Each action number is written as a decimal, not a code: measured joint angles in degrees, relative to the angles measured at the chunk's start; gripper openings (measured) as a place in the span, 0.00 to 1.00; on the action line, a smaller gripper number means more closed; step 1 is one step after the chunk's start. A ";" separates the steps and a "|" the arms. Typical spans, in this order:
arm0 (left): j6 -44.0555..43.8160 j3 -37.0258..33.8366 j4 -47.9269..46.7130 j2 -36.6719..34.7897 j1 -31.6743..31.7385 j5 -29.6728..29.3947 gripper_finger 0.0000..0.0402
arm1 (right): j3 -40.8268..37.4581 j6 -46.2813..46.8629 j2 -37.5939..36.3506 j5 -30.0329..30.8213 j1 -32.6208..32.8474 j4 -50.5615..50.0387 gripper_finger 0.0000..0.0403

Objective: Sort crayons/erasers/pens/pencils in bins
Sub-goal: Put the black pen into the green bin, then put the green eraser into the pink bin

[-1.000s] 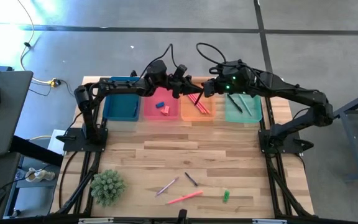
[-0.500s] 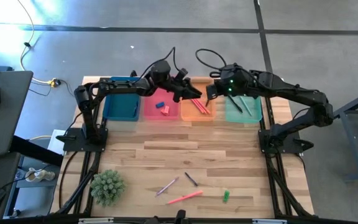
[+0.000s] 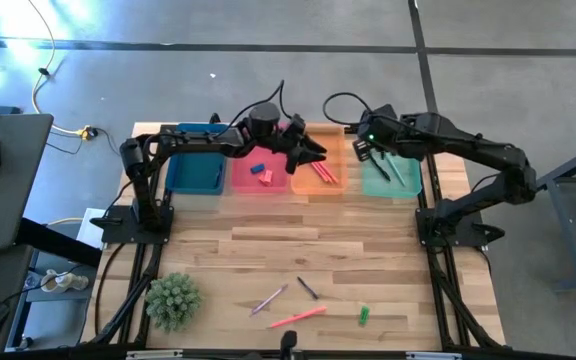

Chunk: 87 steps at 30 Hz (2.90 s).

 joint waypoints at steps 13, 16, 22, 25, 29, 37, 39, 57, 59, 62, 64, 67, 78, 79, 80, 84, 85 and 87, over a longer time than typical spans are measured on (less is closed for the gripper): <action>9.02 0.00 -6.18 -0.13 -1.08 -13.40 0.35 | -16.57 -12.82 -0.15 -8.21 -11.20 11.10 0.04; 11.12 0.00 -10.29 -0.62 -1.24 -16.28 0.34 | -21.23 -15.70 -0.15 -12.79 -13.56 16.47 0.04; 19.34 -0.01 -18.48 -3.58 -2.01 -24.51 0.31 | -27.84 -17.94 -0.15 -18.84 -17.71 23.95 0.04; 22.01 -0.01 -22.64 -5.40 -2.29 -28.33 0.30 | -29.90 -17.96 -0.15 -19.50 -19.31 24.29 0.04; 22.91 0.00 -27.24 -8.34 -2.16 -31.88 0.30 | -31.60 -17.94 -0.15 -21.04 -21.13 24.34 0.04; 23.01 0.00 -40.93 -14.51 -2.16 -37.55 0.30 | -32.92 -18.81 -0.15 -23.76 -24.66 24.22 0.04; 23.56 0.00 -45.39 -15.86 -2.21 -39.05 0.30 | -32.92 -19.38 -0.15 -23.76 -25.44 24.27 0.04; 23.48 -0.02 -70.84 -20.02 -2.25 -45.93 0.30 | -32.89 -16.27 -0.13 -25.64 -27.69 22.82 0.36; 23.54 -0.02 -71.49 -20.02 -2.25 -47.21 0.30 | -32.87 -14.80 -0.14 -26.15 -27.69 22.26 0.38; 23.54 -0.02 -72.39 -20.02 -2.25 -48.21 0.30 | -32.87 -13.25 -0.80 -28.04 -27.60 22.15 0.39; 23.96 -0.02 -72.90 -20.02 -2.21 -48.30 0.30 | -32.86 -12.57 -1.96 -29.65 -27.07 22.17 0.38; 23.98 -0.02 -72.87 -20.02 -2.21 -48.32 0.30 | -32.83 -10.23 -4.48 -31.02 -25.46 22.19 0.36; 23.98 -0.02 -70.91 -19.96 -2.14 -48.30 0.30 | -32.81 2.84 -13.90 -31.94 -15.49 33.28 0.33; 23.98 -0.02 -70.14 -19.96 -2.09 -48.30 0.30 | -32.79 3.40 -14.23 -31.96 -14.33 35.66 0.33; 23.98 -0.02 -69.24 -19.96 -1.97 -48.26 0.30 | -32.79 4.09 -14.43 -31.97 -13.13 38.00 0.33; 23.96 -0.02 -65.18 -19.96 -1.71 -47.52 0.30 | -32.79 6.18 -14.01 -31.91 -8.41 49.78 0.33; 23.97 -0.02 -64.37 -19.96 -1.73 -47.03 0.30 | -32.79 6.48 -13.61 -31.78 -7.18 52.90 0.33; 23.96 -0.02 -63.67 -19.96 -1.75 -45.20 0.30 | -32.79 6.52 -12.78 -30.68 -4.43 58.41 0.33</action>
